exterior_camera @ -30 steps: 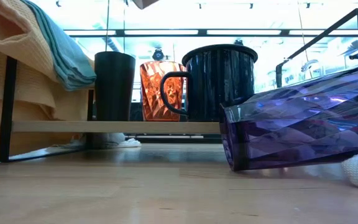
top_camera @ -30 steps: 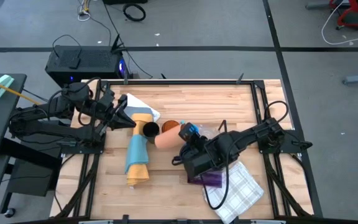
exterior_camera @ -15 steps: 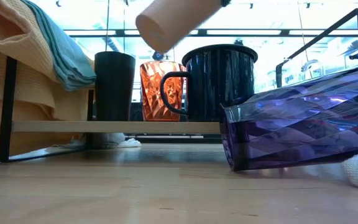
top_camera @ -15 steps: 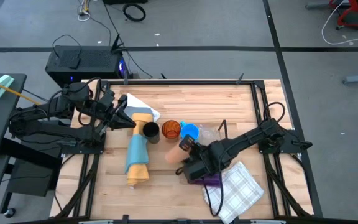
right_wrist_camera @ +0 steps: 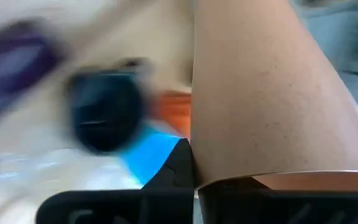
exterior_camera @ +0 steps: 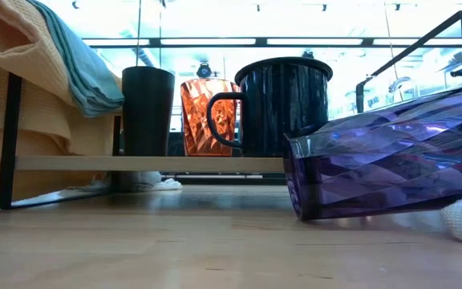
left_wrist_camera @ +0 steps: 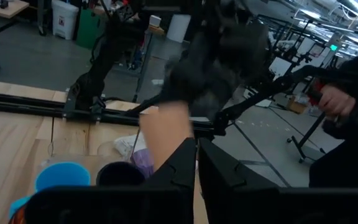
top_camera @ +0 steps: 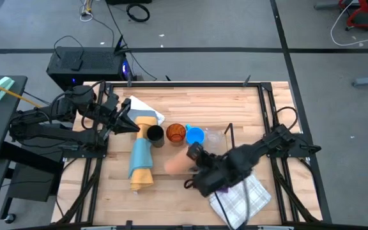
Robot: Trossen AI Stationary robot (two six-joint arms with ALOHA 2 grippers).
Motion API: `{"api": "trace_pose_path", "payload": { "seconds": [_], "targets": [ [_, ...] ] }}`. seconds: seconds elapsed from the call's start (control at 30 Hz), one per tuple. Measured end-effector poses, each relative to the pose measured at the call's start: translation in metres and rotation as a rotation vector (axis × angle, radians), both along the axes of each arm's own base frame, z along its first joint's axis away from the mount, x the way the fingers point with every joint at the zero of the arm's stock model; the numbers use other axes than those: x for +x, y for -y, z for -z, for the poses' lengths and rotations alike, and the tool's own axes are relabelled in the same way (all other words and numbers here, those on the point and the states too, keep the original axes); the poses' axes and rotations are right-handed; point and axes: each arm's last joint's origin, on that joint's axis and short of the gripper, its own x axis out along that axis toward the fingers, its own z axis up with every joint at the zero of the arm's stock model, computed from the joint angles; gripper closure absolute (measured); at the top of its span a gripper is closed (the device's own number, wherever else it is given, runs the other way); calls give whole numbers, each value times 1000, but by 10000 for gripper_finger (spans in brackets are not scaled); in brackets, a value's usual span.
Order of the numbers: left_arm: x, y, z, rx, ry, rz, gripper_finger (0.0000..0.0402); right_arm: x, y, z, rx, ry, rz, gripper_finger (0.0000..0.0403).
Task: Stack small to large cups/mugs on shelf
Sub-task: Put the light orange cup on the shelf
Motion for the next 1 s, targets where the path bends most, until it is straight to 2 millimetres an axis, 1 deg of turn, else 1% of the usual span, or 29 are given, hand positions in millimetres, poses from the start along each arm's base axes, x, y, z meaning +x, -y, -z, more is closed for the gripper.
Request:
{"api": "trace_pose_path", "payload": {
  "seconds": [0.07,0.1,0.17,0.2,0.23,0.3,0.33,0.4,0.43,0.5,0.6,0.67,0.73,0.8,0.87,0.93,1.0],
  "targets": [
    [0,0,0,1,0,0,375,-6,6,-20,-90,184,63,400],
    [0,0,0,6,2,0,373,-10,10,-30,-97,260,111,400],
    [0,0,0,13,4,1,370,-16,22,-56,29,520,303,400],
    [0,0,0,14,5,1,368,-20,28,-67,131,637,410,400],
    [0,0,0,14,5,0,367,-26,38,-79,270,753,526,400],
    [0,0,0,16,5,-11,366,-37,53,-101,603,985,761,400],
    [0,-1,0,16,6,-19,366,-42,59,-111,744,1062,842,400],
    [0,-1,0,18,6,-32,369,-49,63,-126,978,1174,922,400],
    [1,-1,0,19,6,-40,370,-51,61,-132,1087,1178,929,400],
    [1,-2,0,21,8,-53,373,-50,55,-136,1324,1107,951,400],
    [1,-2,0,21,8,-61,376,-45,46,-128,1619,917,1093,400],
    [1,-2,0,18,7,-63,375,-39,36,-122,1767,778,1200,400],
    [1,-2,0,5,3,-65,373,-34,21,-111,1868,565,1310,400],
    [1,-2,0,-6,-1,-65,370,-31,5,-99,1888,347,1414,400],
    [1,-2,0,-5,-1,-65,367,-29,-3,-85,1840,169,1546,400],
    [1,-2,0,-5,-1,-65,366,-29,-6,-74,1772,68,1681,400],
    [1,-2,0,2,1,-65,367,-24,-7,-64,1729,3,1784,400]
  ]
}}
